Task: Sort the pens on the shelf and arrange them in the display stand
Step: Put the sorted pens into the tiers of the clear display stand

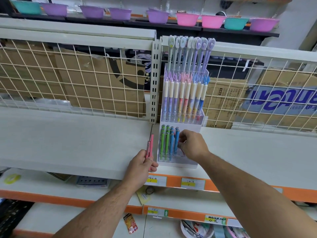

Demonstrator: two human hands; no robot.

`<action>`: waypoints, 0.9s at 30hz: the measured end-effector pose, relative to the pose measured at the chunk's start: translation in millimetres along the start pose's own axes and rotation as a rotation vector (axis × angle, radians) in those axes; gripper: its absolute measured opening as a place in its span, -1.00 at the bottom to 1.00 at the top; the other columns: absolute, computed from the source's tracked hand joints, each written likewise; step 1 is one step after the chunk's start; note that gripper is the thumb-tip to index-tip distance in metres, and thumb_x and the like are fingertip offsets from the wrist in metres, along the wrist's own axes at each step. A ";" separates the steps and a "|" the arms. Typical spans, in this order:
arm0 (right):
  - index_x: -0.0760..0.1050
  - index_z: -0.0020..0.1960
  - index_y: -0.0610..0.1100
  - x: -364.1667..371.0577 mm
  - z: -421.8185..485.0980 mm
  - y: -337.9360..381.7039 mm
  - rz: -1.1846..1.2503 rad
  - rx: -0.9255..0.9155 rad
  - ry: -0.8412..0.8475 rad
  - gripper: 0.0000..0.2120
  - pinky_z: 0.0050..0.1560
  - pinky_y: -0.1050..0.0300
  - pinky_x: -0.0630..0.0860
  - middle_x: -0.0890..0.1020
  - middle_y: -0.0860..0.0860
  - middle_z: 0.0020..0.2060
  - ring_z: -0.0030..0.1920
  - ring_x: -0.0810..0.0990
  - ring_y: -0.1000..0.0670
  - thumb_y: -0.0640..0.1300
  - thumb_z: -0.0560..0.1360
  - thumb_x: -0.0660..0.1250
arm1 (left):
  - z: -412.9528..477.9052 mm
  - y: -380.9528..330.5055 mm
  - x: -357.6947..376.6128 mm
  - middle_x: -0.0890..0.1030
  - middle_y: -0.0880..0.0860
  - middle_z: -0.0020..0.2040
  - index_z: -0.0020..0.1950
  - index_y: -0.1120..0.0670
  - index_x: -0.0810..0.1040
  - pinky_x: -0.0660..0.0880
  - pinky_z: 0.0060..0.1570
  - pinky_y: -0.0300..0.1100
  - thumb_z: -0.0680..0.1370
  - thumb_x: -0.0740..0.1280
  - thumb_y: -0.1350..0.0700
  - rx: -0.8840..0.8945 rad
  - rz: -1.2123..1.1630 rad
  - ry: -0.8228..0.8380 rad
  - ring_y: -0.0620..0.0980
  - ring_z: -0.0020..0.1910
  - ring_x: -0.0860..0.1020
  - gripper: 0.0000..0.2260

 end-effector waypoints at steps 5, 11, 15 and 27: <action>0.58 0.01 -0.02 -2.1 -1.4 -1.4 0.024 -0.008 -0.043 -0.87 -0.13 0.06 0.63 0.64 0.08 -0.23 -0.23 0.63 0.00 -0.23 0.54 0.37 | 0.9 1.4 -0.6 0.69 0.00 -0.15 0.01 0.05 0.48 0.57 -0.07 -0.10 0.69 0.16 0.13 0.004 -0.001 -0.012 -0.02 -0.17 0.67 -0.86; 0.59 -0.02 -0.10 -9.3 -0.2 -4.2 0.110 0.022 -0.077 -0.93 -0.35 0.32 0.49 0.66 0.02 -0.20 -0.30 0.61 0.10 -0.23 0.56 0.36 | -0.1 -0.3 0.0 0.69 -0.02 -0.14 0.02 0.02 0.48 0.58 -0.06 -0.11 0.69 0.15 0.11 0.003 0.015 -0.015 -0.05 -0.16 0.67 -0.87; 0.60 -0.05 -0.08 -8.8 -1.6 -5.2 0.103 0.017 -0.057 -0.93 -0.26 0.25 0.52 0.66 0.02 -0.19 -0.24 0.60 0.06 -0.23 0.56 0.37 | -0.7 -1.1 -0.2 0.69 -0.02 -0.13 0.02 0.02 0.48 0.58 -0.04 -0.09 0.69 0.15 0.11 0.003 0.014 -0.018 -0.05 -0.15 0.67 -0.87; 0.53 -0.16 -0.01 -8.8 -3.5 -4.1 0.093 -0.018 0.000 -0.85 -0.22 0.21 0.54 0.63 0.07 -0.25 -0.23 0.59 0.05 -0.23 0.50 0.42 | -1.8 -2.7 -0.3 0.69 0.00 -0.13 0.01 0.04 0.48 0.56 -0.07 -0.14 0.69 0.15 0.11 -0.005 0.021 -0.020 -0.04 -0.15 0.67 -0.86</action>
Point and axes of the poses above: each hand's wrist, its own z-axis towards the middle knuckle, its own x-axis out of the palm, y = z × x, the point moved 8 cm from there along z, towards the middle knuckle
